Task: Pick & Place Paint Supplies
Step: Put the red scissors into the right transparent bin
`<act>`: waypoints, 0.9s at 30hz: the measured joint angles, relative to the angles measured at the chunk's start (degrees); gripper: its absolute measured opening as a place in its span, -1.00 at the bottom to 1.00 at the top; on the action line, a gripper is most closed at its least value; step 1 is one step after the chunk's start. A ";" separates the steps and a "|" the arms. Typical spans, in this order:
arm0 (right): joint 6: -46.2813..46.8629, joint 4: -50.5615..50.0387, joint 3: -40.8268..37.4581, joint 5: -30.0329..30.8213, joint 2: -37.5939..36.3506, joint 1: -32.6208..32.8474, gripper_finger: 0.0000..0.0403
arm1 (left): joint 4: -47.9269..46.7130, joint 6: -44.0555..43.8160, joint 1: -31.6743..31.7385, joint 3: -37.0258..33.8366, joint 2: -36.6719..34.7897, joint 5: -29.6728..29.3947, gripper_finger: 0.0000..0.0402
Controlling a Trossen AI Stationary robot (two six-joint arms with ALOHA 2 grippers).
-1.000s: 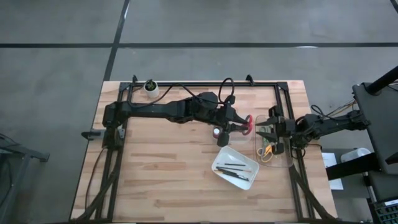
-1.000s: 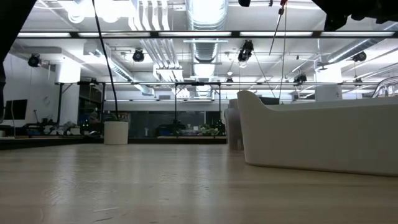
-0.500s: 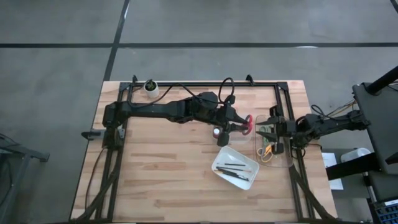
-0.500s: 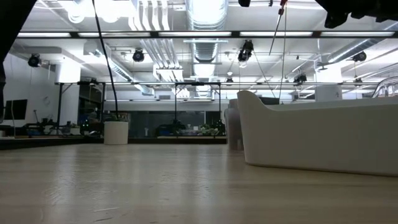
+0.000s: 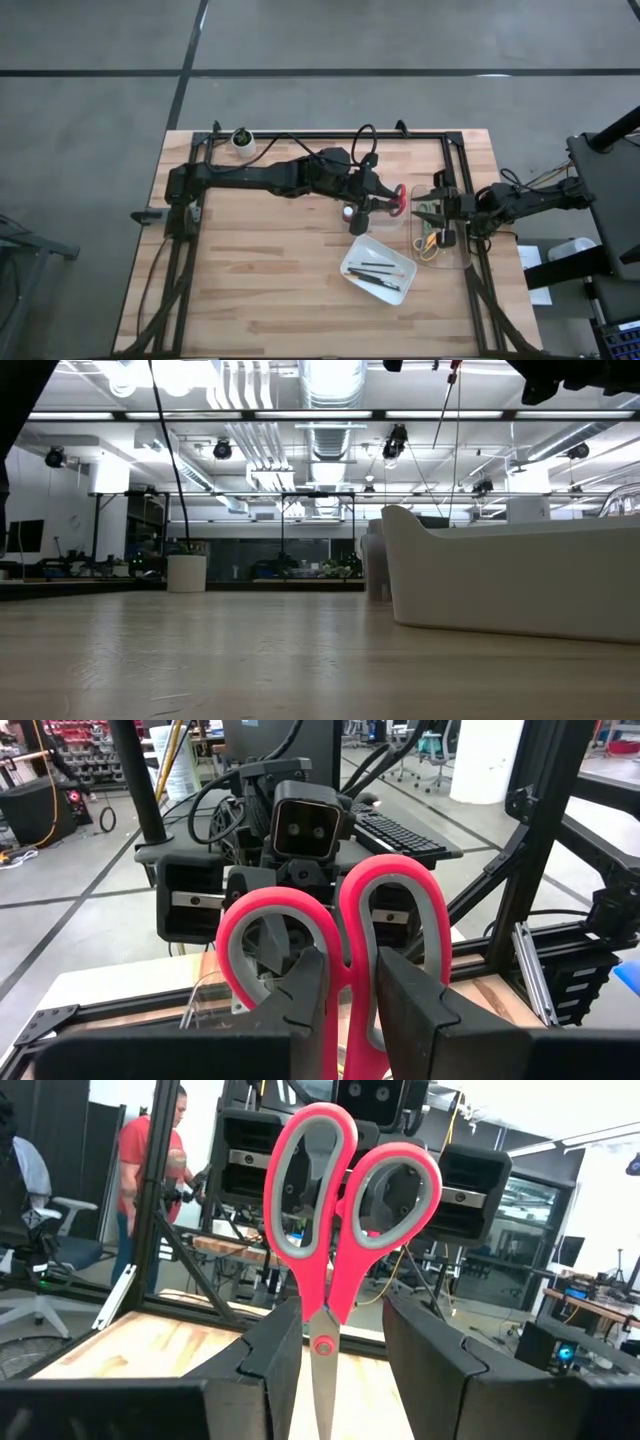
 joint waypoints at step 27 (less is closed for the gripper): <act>-6.45 0.04 0.00 1.38 0.39 0.00 -0.31 | 0.42 -0.16 0.04 0.00 0.00 -0.02 -0.66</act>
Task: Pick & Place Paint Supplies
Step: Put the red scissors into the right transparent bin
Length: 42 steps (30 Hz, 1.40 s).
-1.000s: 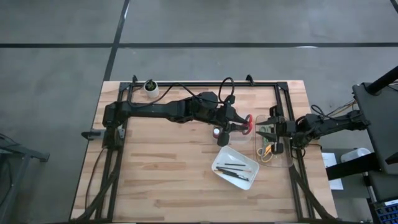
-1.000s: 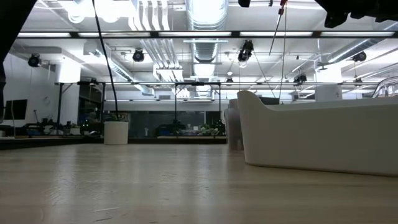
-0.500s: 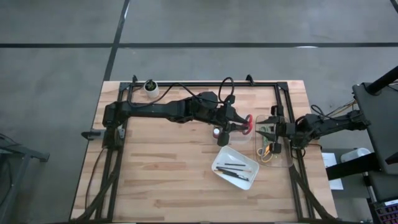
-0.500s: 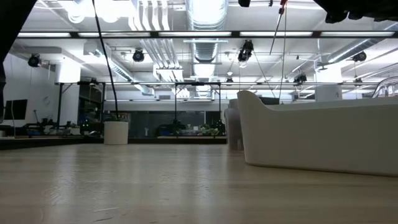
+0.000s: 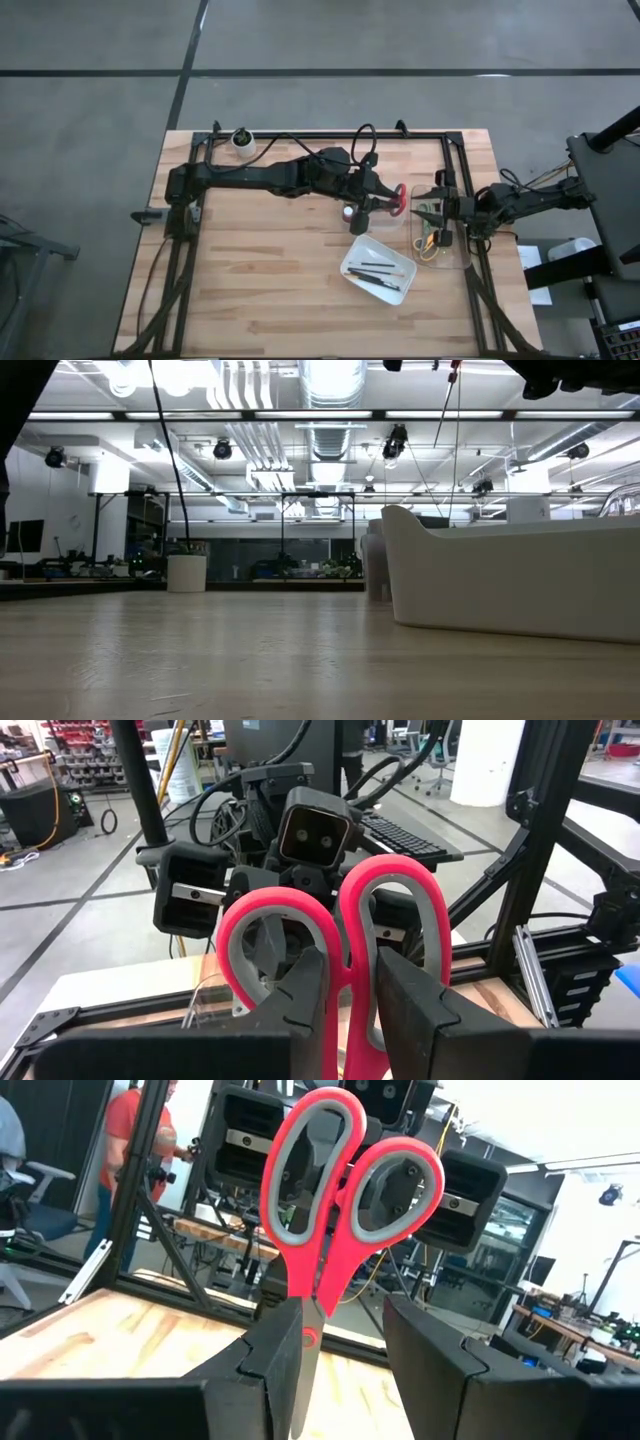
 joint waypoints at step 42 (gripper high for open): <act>-2.78 -3.17 -0.02 -0.44 0.02 0.00 0.82 | 0.00 0.08 0.00 0.00 0.00 -1.29 -0.66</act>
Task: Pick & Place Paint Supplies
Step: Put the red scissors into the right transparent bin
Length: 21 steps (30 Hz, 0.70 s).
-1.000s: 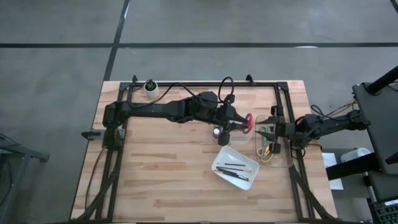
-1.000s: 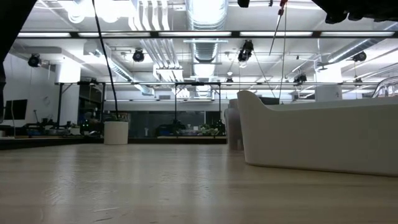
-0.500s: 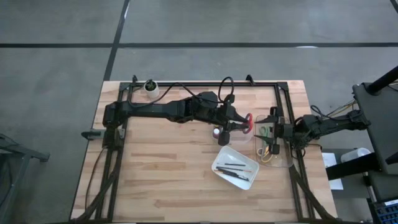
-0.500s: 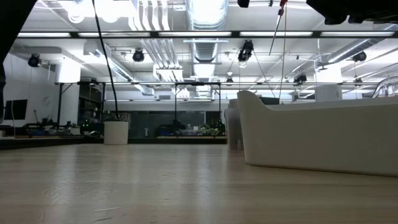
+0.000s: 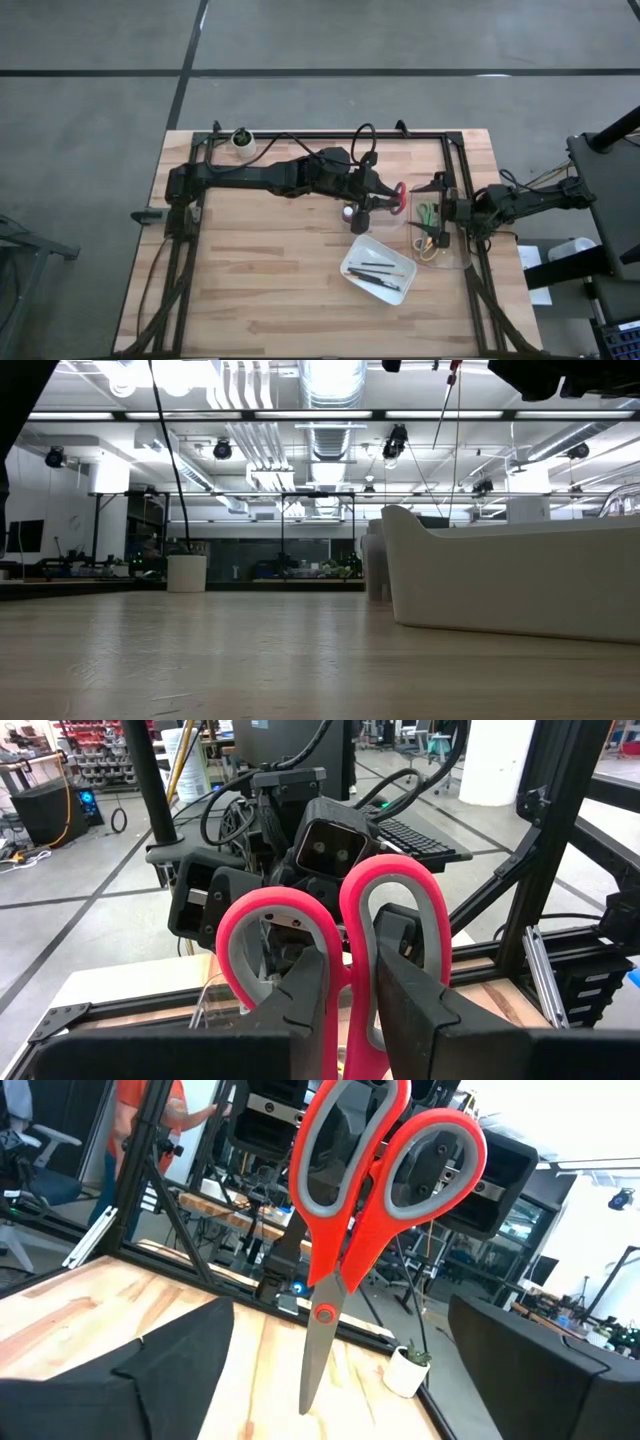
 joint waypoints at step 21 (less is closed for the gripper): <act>0.46 0.36 0.00 0.15 0.04 0.00 0.83 | 0.42 0.06 0.00 0.00 0.00 0.00 -0.66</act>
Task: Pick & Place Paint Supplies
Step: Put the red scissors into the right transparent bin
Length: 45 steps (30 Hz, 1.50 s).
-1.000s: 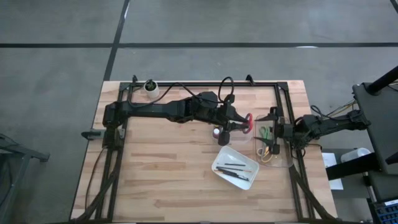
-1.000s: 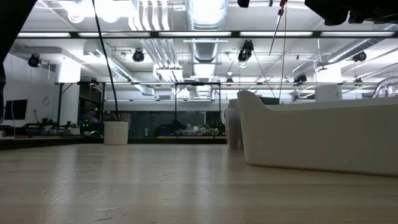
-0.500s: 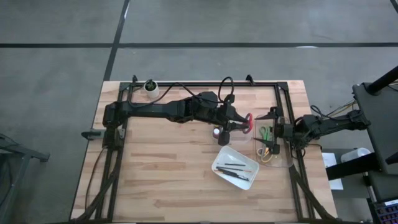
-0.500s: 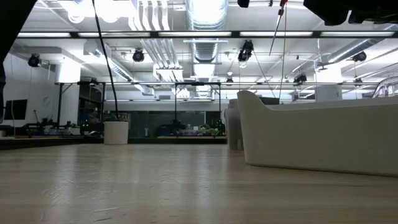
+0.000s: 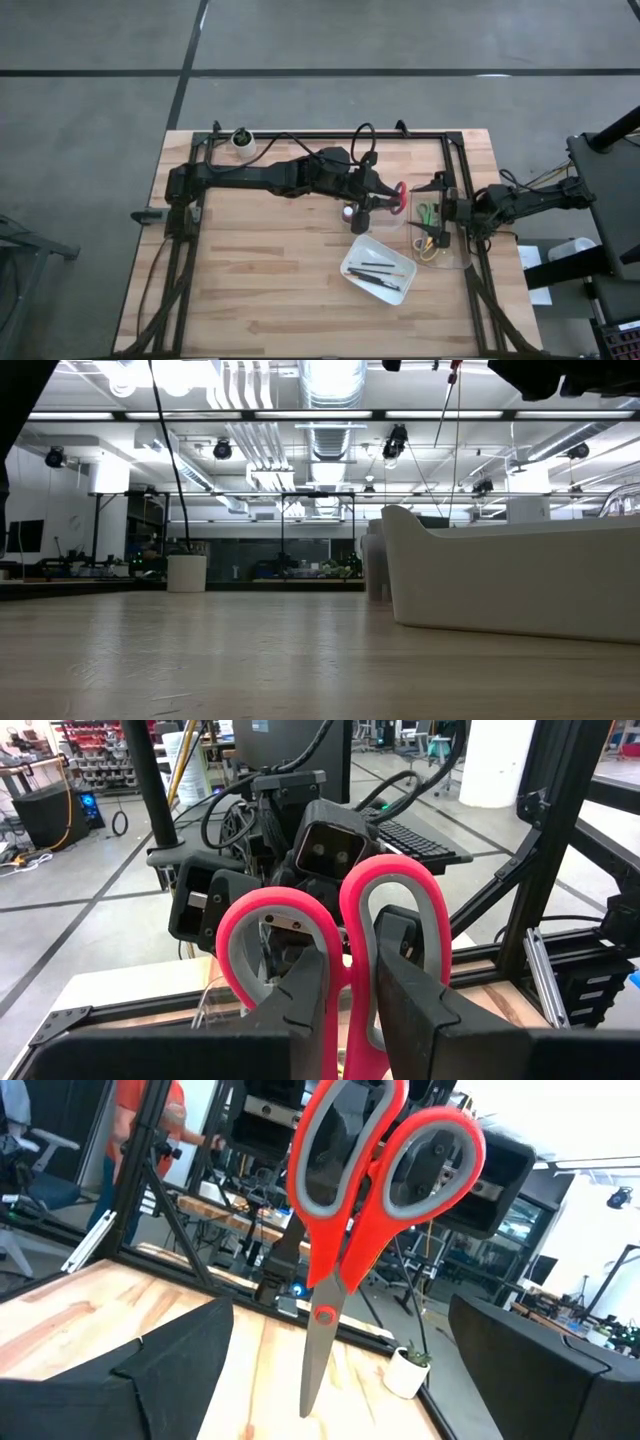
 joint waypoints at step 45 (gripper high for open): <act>9.49 12.60 12.88 10.07 31.35 -0.26 0.83 | 1.31 0.20 0.15 0.02 0.00 -0.02 -0.66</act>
